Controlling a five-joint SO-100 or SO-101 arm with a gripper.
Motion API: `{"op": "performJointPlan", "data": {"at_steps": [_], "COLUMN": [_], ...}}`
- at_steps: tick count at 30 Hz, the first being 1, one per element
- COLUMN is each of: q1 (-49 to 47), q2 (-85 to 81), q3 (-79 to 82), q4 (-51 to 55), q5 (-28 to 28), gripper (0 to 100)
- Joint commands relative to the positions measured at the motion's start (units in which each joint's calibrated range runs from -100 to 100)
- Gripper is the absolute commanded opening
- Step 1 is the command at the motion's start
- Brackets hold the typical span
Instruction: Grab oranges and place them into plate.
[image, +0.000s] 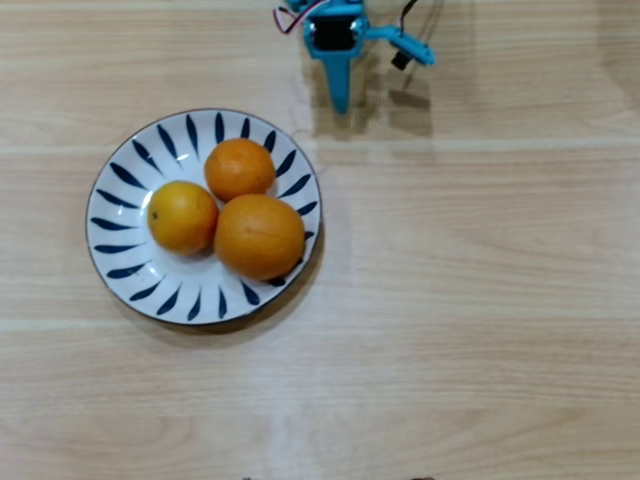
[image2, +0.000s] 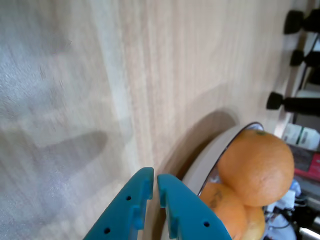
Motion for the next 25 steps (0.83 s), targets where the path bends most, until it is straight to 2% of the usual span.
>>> {"op": "performJointPlan", "data": {"at_steps": [1,4,25], "q1": [0.3,0.8,0.5], "q2": [-9.1,-9.3,-9.1], "q3": [1.8,1.0,1.0], "q4": [9.3,14.3,14.3], "q5": [0.4,0.1,-0.1], "gripper": [2,2,2]}}
